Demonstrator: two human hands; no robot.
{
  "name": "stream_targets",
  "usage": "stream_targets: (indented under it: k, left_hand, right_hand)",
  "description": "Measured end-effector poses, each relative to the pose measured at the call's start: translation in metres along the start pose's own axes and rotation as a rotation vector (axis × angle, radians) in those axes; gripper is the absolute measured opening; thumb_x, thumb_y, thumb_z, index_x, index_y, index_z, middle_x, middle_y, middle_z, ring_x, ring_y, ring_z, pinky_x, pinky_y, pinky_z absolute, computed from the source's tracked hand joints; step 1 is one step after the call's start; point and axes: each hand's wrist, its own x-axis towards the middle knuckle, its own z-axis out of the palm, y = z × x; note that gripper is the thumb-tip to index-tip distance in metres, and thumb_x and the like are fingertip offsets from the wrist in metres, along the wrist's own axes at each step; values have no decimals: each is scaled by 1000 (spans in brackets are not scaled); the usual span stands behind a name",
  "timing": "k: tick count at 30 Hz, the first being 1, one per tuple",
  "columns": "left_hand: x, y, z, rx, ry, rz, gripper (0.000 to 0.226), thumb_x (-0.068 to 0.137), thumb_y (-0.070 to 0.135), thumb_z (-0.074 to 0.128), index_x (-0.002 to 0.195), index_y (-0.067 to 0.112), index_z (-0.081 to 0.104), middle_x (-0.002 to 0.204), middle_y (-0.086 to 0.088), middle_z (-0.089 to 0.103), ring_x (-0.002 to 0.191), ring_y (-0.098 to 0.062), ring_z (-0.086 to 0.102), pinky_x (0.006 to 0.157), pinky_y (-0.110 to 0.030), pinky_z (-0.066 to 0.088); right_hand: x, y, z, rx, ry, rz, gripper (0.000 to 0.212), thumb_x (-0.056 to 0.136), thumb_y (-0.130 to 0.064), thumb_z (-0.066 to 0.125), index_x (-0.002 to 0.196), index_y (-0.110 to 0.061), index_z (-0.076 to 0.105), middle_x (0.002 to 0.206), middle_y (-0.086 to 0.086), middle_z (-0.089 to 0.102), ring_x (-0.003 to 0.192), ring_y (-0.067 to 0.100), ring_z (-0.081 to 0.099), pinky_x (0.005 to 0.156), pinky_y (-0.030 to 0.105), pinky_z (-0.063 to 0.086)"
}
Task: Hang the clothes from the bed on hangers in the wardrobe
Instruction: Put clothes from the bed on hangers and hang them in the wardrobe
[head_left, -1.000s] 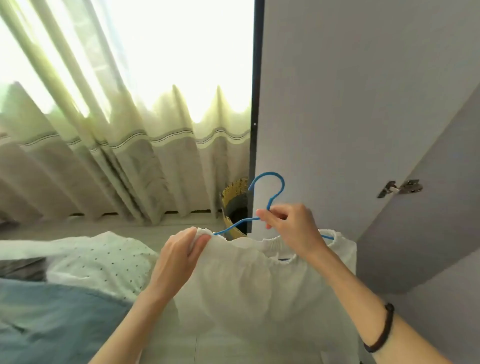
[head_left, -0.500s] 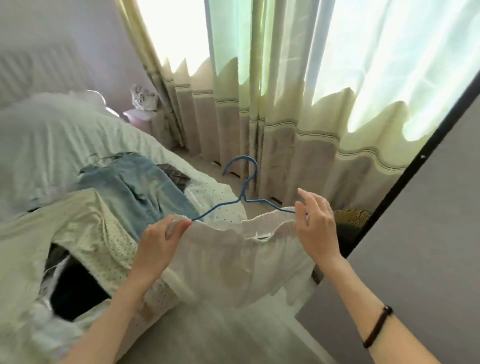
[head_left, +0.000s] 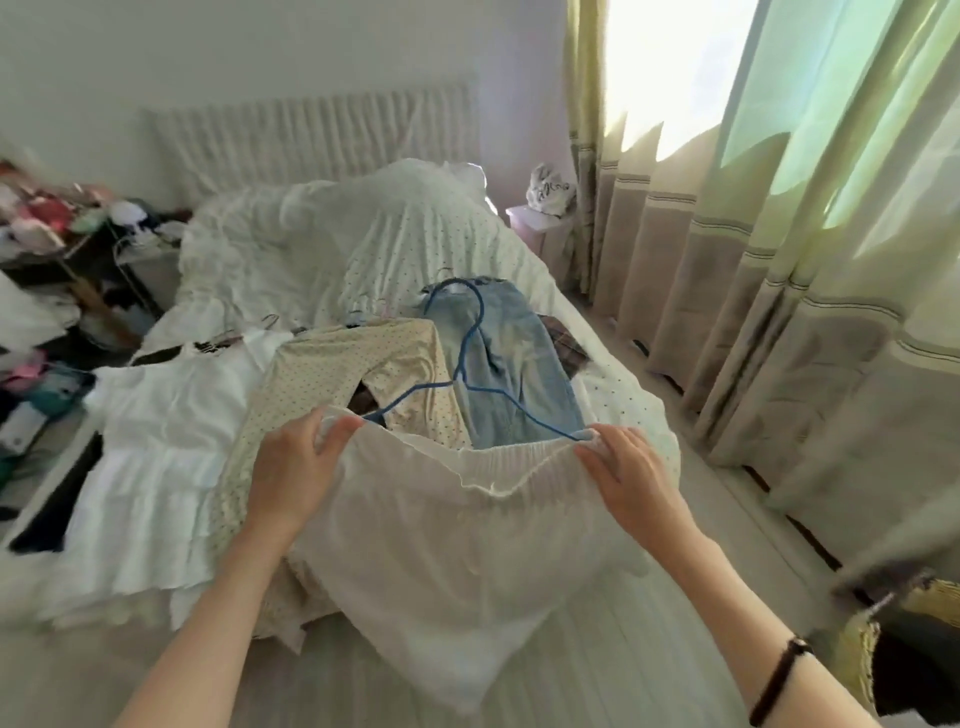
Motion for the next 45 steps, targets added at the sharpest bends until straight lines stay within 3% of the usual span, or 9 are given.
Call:
stream_targets:
  k: [5,8,11,16,25,29,33,38,45]
  left_hand:
    - [4,-54,-37,53,132,-84,40,85,47,47,66,12,51,55,-3,48,58,-28,48,59,-36,35]
    - [13,-84,-63,72,238,-178,42,88,42,48,57,20,31,54,-1,39,55,-25,39,65,-37,32]
    - [29,-113,-83,133,350,-211,43,91,34,52,58,18,28,57,4,34,63,-24,37,72,-43,33]
    - [58,-168,-114,293,470,-265,37,93,36,48,72,5,47,75,-6,42,76,-24,39,76,-38,27]
    - [74,-243,-190,542,661,-254,27,87,24,56,79,-2,57,78,-22,55,78,-38,49,73,-41,28]
    - [101,-270,-214,583,705,-287,31,88,28,53,82,-3,57,82,-22,55,82,-39,50,74,-44,29]
    - [148,-293,-231,611,737,-277,45,88,40,44,85,-2,58,85,-21,57,84,-39,51,74,-42,27]
    - [239,-318,-237,602,746,-227,26,89,21,60,85,-4,59,85,-22,58,87,-40,53,76,-43,30]
    - [355,-354,-231,580,702,-171,29,90,25,58,87,-3,60,85,-19,57,87,-37,52,78,-42,30]
  right_hand:
    - [41,-54,51,7,41,-113,18,91,-19,56,96,-6,66,94,9,68,90,30,60,79,35,40]
    - [70,-97,79,16,28,-182,23,90,-25,52,87,-6,65,83,9,67,82,30,58,76,38,41]
    - [96,-139,107,56,15,-205,20,89,-22,59,80,-4,60,75,10,63,77,29,53,72,38,37]
    - [130,-193,148,173,27,-229,30,86,-20,63,65,-12,43,59,-3,44,66,23,40,61,32,23]
    - [172,-282,228,315,-104,-313,20,89,-24,59,78,-7,56,67,-1,49,70,23,44,59,32,26]
    - [207,-317,255,369,-118,-341,23,89,-24,58,74,-18,43,65,-3,44,69,21,38,59,33,21]
    - [256,-343,279,393,-118,-342,20,89,-24,57,77,-9,53,67,-3,44,73,21,40,61,34,22]
    - [331,-363,310,426,-75,-314,29,90,-29,57,68,-19,39,63,-5,43,71,21,41,60,31,21]
    - [431,-378,343,408,-50,-245,35,90,-29,56,62,-22,34,63,-3,42,71,22,40,61,30,25]
